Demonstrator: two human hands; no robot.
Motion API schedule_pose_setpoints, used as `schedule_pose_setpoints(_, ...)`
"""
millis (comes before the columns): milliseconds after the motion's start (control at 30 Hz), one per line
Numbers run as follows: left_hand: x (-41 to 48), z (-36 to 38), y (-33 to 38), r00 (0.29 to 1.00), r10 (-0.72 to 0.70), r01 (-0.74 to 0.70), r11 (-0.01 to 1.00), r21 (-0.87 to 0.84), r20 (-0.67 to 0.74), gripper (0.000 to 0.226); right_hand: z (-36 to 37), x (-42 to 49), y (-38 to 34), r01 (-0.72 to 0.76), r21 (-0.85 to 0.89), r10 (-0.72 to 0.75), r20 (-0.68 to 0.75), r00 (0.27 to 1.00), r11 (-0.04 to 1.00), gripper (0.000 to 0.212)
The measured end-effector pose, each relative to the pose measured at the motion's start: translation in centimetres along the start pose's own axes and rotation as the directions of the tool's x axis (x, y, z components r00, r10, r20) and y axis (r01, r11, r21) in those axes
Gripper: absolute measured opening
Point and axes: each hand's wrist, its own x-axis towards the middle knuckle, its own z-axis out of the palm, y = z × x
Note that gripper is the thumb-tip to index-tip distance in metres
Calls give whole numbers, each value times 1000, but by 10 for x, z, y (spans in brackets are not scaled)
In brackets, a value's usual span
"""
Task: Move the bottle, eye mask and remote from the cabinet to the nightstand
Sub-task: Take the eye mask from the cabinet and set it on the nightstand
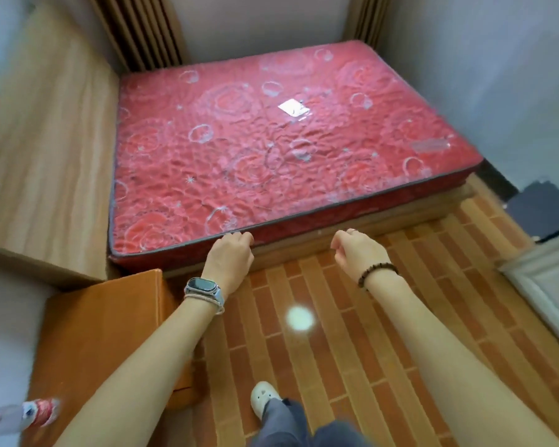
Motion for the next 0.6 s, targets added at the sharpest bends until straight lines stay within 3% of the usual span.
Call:
schedule_pose_setpoints(167,23,26,111,973,219,-218,976,-11,72,18,-11,-77,94,-198,32,199,-53,979,980,15)
schedule_pose_setpoints(367,15,43,237,914,401,-396,915,-72,60,17,-16,-166,177,-342,81,349,-94,933,936,13)
schedule_pose_setpoints(500,3,61,308,840,534,-526,845,-91,95,14,-22,-225,222,-460,126,475,-150,867,879,13)
schedule_pose_setpoints(600,-7,73,362,739,663,-656,749,-91,123,6,-26,-275,249,-560,181,587,-182,788,808,13)
